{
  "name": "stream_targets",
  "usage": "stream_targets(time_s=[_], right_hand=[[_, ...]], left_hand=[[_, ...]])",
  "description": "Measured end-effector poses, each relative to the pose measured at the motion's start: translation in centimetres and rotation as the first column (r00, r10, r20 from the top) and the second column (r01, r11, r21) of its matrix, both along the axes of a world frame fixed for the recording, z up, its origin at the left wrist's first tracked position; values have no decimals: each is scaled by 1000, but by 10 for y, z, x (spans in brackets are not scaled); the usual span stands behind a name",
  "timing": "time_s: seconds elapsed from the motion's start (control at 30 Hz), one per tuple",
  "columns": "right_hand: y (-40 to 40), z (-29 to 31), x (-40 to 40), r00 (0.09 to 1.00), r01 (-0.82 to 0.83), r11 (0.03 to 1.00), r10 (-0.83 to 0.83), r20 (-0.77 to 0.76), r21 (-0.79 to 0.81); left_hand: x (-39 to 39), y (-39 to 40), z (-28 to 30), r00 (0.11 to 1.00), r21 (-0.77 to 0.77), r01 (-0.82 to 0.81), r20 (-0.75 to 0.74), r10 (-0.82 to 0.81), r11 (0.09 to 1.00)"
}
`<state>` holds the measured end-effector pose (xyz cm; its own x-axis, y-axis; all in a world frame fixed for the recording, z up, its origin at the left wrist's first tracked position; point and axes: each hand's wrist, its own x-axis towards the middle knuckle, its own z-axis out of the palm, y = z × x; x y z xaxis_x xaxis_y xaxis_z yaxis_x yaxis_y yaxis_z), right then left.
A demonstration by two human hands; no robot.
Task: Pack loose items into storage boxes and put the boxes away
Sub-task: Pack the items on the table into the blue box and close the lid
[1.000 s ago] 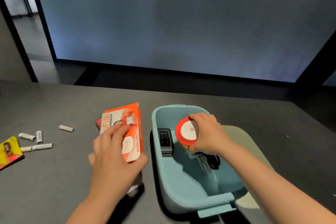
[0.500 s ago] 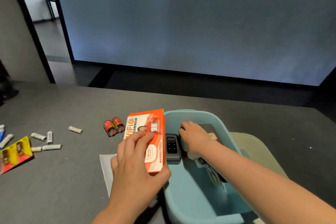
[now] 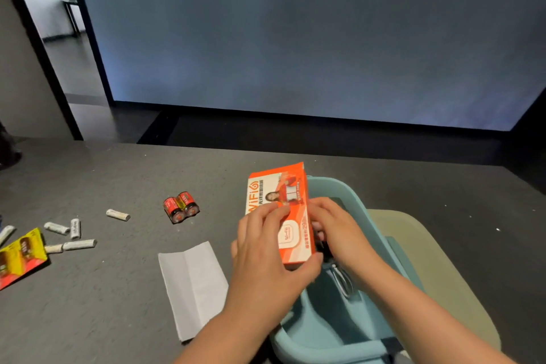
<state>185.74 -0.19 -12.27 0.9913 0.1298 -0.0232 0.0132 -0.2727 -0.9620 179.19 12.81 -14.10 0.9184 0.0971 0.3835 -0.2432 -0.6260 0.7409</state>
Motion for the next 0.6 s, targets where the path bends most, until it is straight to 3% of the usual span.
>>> stream_targets(time_s=[0.03, 0.1, 0.3, 0.4, 0.47, 0.53, 0.6], right_hand=[[0, 1, -6, 997, 14, 994, -5, -82, 110], [-3, 2, -12, 990, 38, 986, -15, -139, 163], [-21, 12, -7, 990, 67, 993, -53, -134, 100], [-44, 24, -5, 994, 82, 993, -88, -67, -86], [-64, 27, -5, 996, -56, 956, 34, -82, -287], [-78, 28, -9, 964, -246, 871, 175, -198, -426], [-82, 23, -11, 935, -354, 717, 250, -252, -601]], left_hand=[[2, -4, 0, 1000, 0, 11, -2, -11, 1000], [5, -9, 0, 999, 6, 33, -19, -32, 999], [6, -2, -1, 991, 13, 122, -61, -121, 993], [-1, 14, -12, 994, 3, 95, -63, -95, 995], [-10, 25, -23, 996, -23, 56, -72, -58, 998], [-19, 33, -31, 996, -49, 27, -82, -31, 998], [-29, 34, -37, 995, -64, 15, -98, -21, 998]])
